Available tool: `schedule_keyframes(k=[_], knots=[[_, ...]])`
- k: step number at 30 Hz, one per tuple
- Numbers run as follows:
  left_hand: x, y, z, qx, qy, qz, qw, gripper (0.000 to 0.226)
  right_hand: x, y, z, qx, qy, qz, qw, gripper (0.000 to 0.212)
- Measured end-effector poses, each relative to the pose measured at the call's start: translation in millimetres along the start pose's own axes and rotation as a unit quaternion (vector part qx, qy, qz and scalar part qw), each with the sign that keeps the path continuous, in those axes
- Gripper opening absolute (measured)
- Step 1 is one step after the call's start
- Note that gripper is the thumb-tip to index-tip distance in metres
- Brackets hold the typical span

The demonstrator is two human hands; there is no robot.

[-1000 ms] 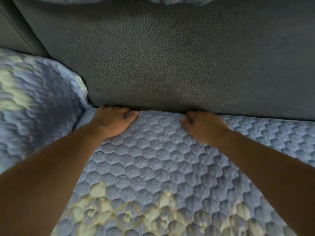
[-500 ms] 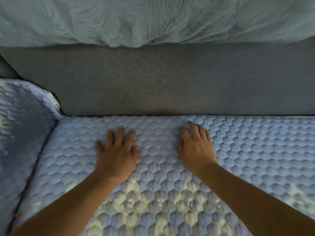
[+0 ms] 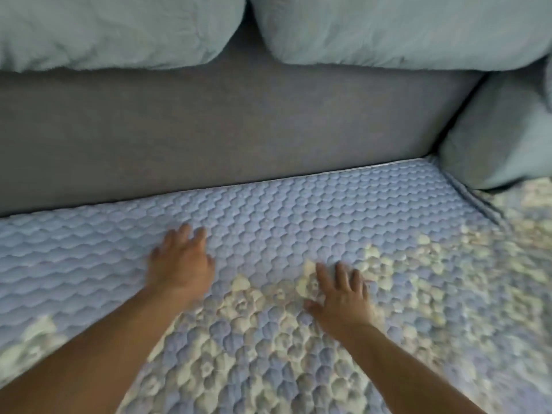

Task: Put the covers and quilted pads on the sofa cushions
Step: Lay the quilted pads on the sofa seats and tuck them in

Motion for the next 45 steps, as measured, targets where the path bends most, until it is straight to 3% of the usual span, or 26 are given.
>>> schedule_keyframes(k=[1,3,8,11,15,18,20,23,27,29,32,40,45], knots=[[8.0,1.1,40.9,0.049,-0.015,0.014,0.999,0.060,0.0,2.4,3.9,-0.026,0.003,0.015,1.000,0.084],[25.6,14.9,108.7,0.063,-0.032,0.013,0.997,0.060,-14.5,7.5,20.2,-0.095,0.008,0.048,0.994,0.074],[61.3,85.7,202.5,-0.087,-0.071,-0.014,0.994,0.061,-70.6,80.3,105.0,-0.200,0.183,-0.010,0.962,0.041],[77.3,105.4,226.7,-0.175,-0.063,0.012,0.982,0.059,-112.7,169.8,176.9,-0.118,0.187,0.052,0.974,0.037],[63.6,118.9,245.2,-0.205,0.011,0.059,0.977,0.048,-170.9,276.7,241.5,0.023,0.151,0.062,0.986,0.042],[50.1,138.2,270.9,-0.194,0.095,0.039,0.976,0.050,-174.5,318.9,249.2,-0.002,0.031,0.071,0.997,0.054],[51.6,148.9,288.3,-0.155,0.162,0.043,0.974,0.053,-164.4,332.9,249.1,-0.006,0.050,0.089,0.995,0.053],[37.0,164.1,281.2,-0.110,0.174,0.055,0.977,0.046,-150.7,344.6,246.6,-0.009,0.044,0.153,0.987,0.046],[2.1,207.9,234.8,-0.077,0.081,0.080,0.991,0.040,-158.6,369.8,234.9,-0.043,0.003,0.193,0.980,0.064],[1.3,226.4,224.2,-0.043,0.107,0.083,0.990,0.036,-167.3,388.1,227.0,-0.056,-0.026,0.220,0.974,0.055],[11.7,235.1,226.9,-0.038,0.115,0.148,0.982,0.025,-165.7,405.9,219.1,-0.075,-0.048,0.280,0.956,0.030],[21.3,264.4,225.6,-0.069,0.082,0.280,0.954,0.011,-189.3,424.9,209.6,-0.047,0.041,0.371,0.927,0.023],[28.6,269.0,223.0,-0.053,0.055,0.287,0.955,0.014,-170.4,443.7,216.1,-0.006,0.094,0.445,0.891,0.026]])
Point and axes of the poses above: each hand's wrist, its own y-axis towards the middle knuckle, its own x-axis out of the palm, z = x × y, the point moved 2 cm from there along y, towards the middle knuckle, and after that the axes turned 8 degrees about x, right-handed, at the moved point
